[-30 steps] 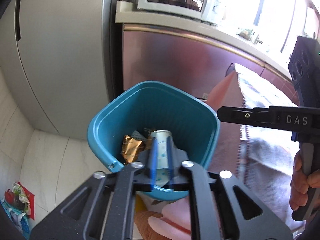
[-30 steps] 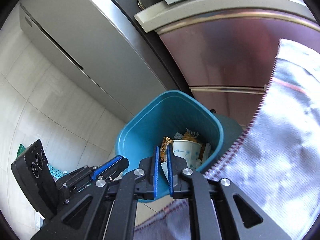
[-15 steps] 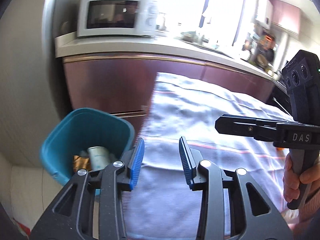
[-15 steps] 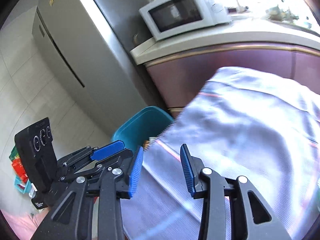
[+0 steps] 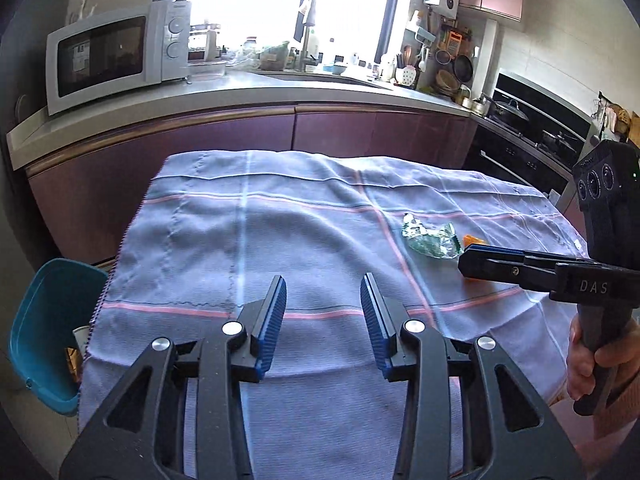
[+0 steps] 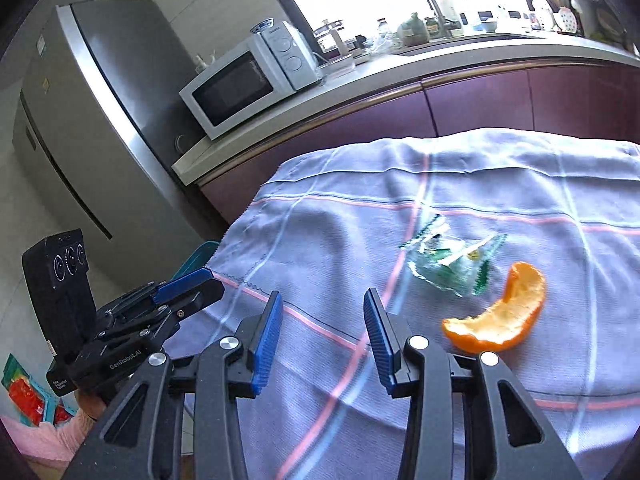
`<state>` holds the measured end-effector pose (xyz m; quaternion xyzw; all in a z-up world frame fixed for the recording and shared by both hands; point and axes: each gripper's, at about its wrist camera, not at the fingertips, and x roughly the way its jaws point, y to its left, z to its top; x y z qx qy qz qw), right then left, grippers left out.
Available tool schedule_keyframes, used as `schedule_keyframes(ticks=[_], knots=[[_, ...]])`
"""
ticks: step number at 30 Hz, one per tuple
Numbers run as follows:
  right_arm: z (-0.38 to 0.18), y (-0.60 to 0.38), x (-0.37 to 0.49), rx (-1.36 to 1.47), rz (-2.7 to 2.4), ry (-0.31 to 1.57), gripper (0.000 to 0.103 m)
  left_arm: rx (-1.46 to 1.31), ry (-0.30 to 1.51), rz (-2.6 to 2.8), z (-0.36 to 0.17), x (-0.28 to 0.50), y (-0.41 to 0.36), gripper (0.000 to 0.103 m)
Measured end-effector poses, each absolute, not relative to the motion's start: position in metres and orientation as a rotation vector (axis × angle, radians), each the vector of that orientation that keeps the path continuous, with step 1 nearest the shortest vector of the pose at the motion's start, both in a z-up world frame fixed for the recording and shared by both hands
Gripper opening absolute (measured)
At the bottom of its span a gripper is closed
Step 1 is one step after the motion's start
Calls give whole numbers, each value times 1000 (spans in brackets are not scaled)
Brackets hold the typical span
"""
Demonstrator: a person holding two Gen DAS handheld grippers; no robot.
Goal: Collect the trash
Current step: 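Move both tools back over the table toward the wrapper and orange peel, then grasp the clear green wrapper with the left tool while the right tool grasps the orange peel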
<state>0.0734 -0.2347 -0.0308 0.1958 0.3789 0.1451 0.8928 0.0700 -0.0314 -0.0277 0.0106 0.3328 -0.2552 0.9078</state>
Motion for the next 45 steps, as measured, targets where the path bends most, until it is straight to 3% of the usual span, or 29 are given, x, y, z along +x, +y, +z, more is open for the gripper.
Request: schedule_keyframes(ticks=[18, 34, 41, 45], knots=[[-55, -335, 57, 482, 82, 774, 40, 66, 798, -650, -47, 104, -108, 44], [-85, -345, 74, 566, 123, 856, 39, 52, 943, -746, -73, 166, -182, 48], [-91, -345, 77, 570, 134, 881, 20, 17, 996, -771, -84, 181, -190, 47], [-91, -346, 75, 571, 134, 881, 14, 13, 994, -783, -83, 185, -193, 48]])
